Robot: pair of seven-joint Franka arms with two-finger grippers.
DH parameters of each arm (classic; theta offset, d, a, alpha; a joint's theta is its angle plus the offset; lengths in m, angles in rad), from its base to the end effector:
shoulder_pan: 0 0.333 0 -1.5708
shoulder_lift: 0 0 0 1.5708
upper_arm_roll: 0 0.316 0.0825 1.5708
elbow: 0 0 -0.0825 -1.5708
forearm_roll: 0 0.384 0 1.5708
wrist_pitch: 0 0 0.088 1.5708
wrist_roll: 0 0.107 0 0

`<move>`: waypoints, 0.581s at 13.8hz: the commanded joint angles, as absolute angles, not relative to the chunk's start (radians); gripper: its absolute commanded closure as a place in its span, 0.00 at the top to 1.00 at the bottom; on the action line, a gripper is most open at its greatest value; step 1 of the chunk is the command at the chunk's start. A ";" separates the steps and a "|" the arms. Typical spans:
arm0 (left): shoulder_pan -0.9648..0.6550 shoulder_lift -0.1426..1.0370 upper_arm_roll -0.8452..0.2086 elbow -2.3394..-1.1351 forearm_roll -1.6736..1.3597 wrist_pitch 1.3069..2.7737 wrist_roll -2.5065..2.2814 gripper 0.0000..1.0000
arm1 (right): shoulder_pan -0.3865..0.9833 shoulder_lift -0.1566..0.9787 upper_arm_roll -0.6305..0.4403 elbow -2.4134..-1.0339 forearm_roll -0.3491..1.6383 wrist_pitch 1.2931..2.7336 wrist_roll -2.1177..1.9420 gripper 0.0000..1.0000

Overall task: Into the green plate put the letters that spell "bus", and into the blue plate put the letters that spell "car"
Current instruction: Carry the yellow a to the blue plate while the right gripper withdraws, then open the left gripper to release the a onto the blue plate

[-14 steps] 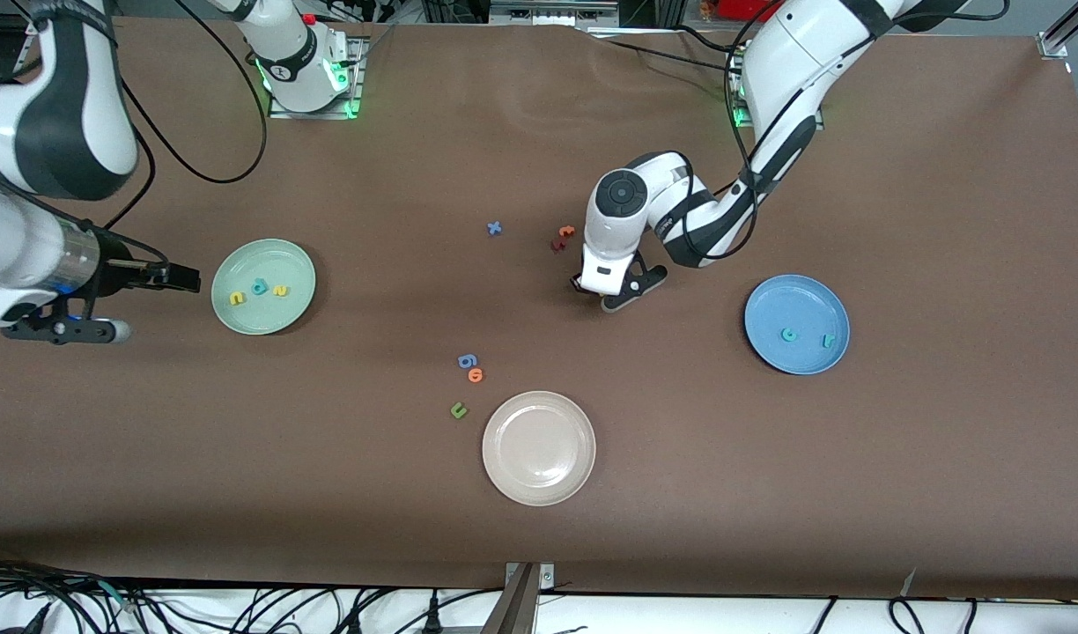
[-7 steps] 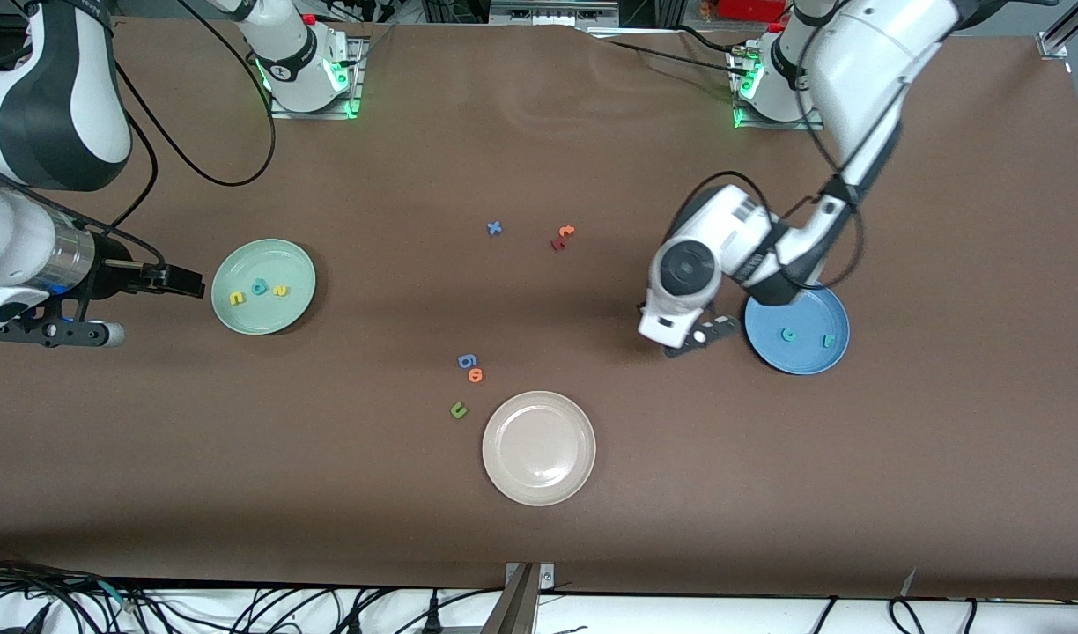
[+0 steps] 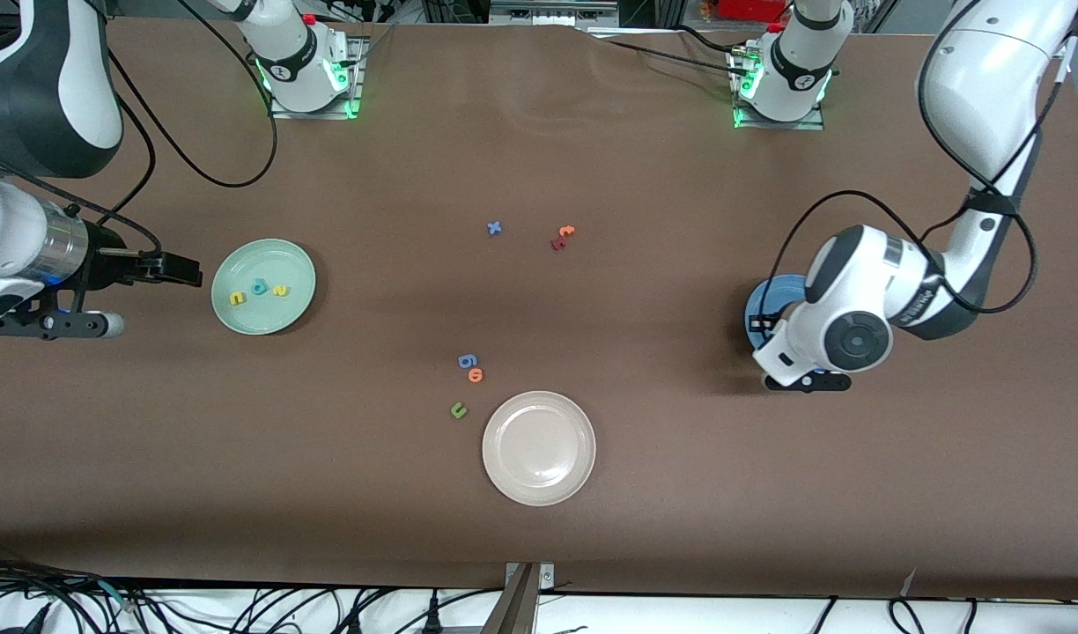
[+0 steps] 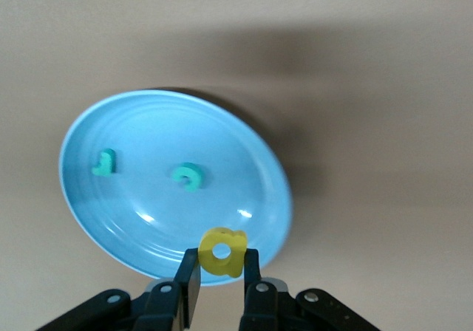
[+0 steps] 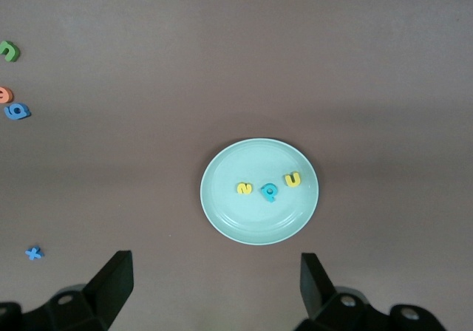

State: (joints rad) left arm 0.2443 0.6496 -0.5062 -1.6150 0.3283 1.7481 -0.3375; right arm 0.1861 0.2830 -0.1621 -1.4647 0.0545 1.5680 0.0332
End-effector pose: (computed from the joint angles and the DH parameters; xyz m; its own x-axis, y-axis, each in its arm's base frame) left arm 0.6292 -0.1026 0.2546 0.9184 -0.0064 -0.3956 -0.0537 -0.9926 -0.1085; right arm 0.6262 0.0328 0.5079 0.9845 -0.0111 -0.1753 -0.0117 -0.9999 -0.0028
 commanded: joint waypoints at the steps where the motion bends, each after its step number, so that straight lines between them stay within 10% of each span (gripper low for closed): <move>1: 0.287 0.661 -0.512 -1.647 0.313 1.782 -0.221 0.52 | 0.183 0.328 -0.166 -1.385 0.055 1.551 0.018 1.00; 2: 0.290 0.661 -0.512 -1.657 0.311 1.779 -0.183 0.99 | 0.183 0.330 -0.167 -1.381 0.057 1.546 0.015 1.00; 8: 0.316 0.574 -0.515 -1.625 0.296 1.623 -0.176 1.00 | 0.178 0.313 -0.163 -1.356 0.028 1.522 0.008 1.00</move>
State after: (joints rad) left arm 0.3027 0.6481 -0.5108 -1.6250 0.3283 1.6986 -0.2093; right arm 0.1832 0.3123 -0.1673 -1.3934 0.0484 1.5624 0.0262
